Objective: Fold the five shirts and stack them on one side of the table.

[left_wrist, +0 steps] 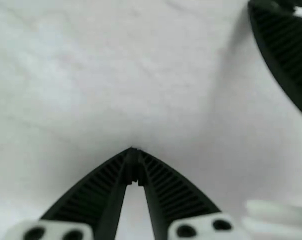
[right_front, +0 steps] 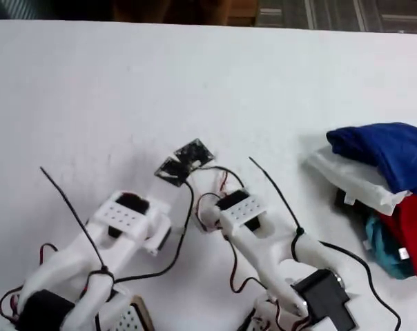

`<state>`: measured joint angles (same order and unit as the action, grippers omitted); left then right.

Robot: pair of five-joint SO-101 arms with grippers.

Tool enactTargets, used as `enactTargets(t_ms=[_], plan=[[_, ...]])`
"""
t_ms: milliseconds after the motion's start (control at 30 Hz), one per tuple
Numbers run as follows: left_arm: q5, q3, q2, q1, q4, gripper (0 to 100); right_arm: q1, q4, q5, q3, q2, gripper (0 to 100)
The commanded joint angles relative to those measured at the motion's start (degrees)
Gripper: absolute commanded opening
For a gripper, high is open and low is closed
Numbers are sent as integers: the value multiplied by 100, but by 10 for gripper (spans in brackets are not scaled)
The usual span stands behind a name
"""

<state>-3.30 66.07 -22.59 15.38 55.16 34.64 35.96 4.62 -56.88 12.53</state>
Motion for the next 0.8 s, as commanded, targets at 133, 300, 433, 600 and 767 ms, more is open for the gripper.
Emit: enactTargets(t_ms=[133,300,433,600,767], plan=[[35,497,-9,53,-378,31,57,180,-62,-237,92,19],[62,523,-18,9,-378,23,57,716,-62,-237,110,19],[527,532,-18,9,-378,24,57,1525,-79,-308,338,19],[607,532,-18,9,-378,24,57,1719,-105,-703,549,19],[958,532,-18,-492,-378,24,57,1771,-114,-985,532,19]])
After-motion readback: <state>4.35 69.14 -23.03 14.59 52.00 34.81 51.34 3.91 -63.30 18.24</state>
